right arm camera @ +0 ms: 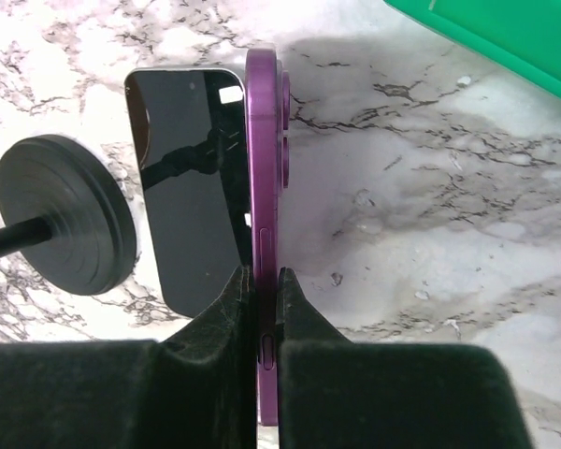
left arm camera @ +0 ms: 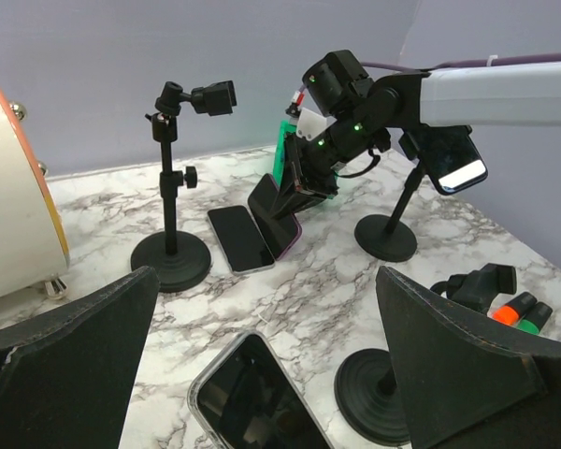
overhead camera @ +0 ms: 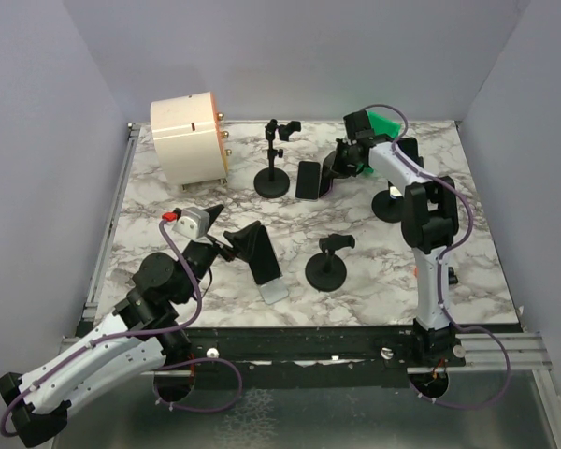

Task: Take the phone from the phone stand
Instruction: Place the phone at the center of the board.

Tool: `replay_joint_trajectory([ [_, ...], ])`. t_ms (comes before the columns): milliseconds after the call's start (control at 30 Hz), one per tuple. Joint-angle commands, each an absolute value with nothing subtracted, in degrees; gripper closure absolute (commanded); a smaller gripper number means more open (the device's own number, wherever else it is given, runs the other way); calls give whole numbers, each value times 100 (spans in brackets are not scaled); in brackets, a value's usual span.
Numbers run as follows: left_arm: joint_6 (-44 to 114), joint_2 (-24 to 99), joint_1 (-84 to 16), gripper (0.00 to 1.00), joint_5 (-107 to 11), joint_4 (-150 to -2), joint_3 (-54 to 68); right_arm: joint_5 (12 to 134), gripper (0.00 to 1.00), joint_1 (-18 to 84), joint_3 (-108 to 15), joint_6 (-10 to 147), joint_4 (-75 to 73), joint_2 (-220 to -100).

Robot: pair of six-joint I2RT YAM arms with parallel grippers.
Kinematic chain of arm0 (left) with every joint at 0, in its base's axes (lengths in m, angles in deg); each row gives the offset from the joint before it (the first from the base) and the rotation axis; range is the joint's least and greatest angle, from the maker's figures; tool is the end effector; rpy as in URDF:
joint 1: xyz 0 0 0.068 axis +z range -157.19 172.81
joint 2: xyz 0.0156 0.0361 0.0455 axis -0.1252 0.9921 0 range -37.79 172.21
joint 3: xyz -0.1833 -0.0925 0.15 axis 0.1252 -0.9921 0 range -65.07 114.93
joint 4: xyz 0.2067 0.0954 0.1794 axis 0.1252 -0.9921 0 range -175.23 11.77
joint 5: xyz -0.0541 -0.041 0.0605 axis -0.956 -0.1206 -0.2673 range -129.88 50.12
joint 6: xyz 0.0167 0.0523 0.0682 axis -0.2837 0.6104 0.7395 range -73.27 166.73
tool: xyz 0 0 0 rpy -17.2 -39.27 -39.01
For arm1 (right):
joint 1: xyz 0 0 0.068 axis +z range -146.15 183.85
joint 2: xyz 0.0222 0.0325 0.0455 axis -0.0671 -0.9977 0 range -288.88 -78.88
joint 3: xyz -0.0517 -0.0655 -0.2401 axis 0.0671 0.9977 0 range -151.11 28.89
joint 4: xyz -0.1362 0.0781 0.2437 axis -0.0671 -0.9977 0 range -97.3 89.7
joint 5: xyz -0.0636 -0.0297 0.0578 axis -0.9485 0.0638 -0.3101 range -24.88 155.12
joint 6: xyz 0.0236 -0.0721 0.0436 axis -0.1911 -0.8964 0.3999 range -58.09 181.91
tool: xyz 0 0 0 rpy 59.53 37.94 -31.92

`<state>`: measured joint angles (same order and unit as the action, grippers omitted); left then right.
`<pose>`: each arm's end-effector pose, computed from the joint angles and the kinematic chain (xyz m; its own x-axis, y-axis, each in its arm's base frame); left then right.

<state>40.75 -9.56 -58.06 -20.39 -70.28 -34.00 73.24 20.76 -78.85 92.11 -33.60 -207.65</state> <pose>0.1593 -0.1549 0.3304 0.0628 -0.2327 -0.9705 0.5339 0.8294 -0.1643 0.5130 0.1674 0.1391 -0.8563 0.2602 -0.4462 0.0740 0.9168 0.3925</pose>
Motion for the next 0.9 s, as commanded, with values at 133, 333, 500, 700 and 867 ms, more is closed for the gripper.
replay_joint_trajectory([
  [133,4085,-923,-5818,1,-2183,-7059,-3246,7386,70,2090,-8176,9126,-3554,-21014],
  [333,4078,-903,-5821,1,-2221,-7051,-3241,7180,55,2081,-8146,9033,-3642,-20924],
  [500,4078,-904,-5813,1,-2221,-7067,-3244,7078,52,2081,-8141,8975,-3701,-20904],
  [700,4088,-889,-5808,1,-2221,-7067,-3231,6951,52,2080,-7960,8892,-3665,-20832],
  [867,4089,-852,-5809,1,-2249,-7084,-3228,6819,52,2081,-7844,8825,-3686,-20813],
])
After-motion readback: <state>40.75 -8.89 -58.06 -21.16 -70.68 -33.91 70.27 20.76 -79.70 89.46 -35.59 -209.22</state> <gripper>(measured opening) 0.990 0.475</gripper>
